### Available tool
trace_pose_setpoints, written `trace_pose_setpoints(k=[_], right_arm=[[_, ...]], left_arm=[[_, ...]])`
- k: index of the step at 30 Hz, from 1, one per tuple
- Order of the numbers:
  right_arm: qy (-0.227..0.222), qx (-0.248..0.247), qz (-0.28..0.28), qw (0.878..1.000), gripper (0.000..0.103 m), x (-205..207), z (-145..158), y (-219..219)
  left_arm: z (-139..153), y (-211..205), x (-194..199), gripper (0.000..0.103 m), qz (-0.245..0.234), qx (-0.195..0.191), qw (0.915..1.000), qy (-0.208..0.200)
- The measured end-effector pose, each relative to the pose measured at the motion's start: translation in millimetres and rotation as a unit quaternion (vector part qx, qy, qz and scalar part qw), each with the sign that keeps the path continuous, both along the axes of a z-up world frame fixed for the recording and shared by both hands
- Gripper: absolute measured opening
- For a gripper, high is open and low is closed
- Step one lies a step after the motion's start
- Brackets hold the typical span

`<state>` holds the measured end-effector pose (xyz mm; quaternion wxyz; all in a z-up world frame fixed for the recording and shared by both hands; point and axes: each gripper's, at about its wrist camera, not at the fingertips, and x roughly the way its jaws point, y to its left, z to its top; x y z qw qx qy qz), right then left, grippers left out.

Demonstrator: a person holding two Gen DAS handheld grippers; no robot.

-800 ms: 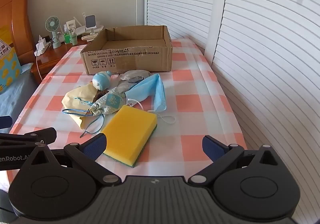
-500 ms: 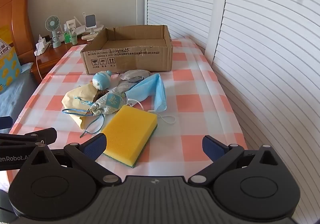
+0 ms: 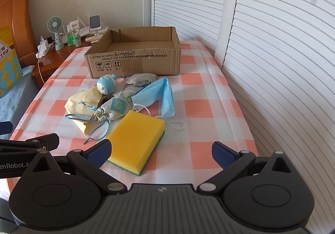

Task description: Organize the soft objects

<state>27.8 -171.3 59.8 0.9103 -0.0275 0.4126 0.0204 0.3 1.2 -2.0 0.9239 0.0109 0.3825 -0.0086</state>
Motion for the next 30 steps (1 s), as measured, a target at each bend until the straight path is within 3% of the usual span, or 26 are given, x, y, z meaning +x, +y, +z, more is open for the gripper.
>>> trace_pose_setpoints(k=[30], right_arm=[[-0.001, -0.002, 0.000, 1.000, 0.103, -0.2, 2.3, 2.6]], left_arm=[[3.5, 0.2, -1.9, 0.102, 0.001, 0.001, 1.0000, -0.002]])
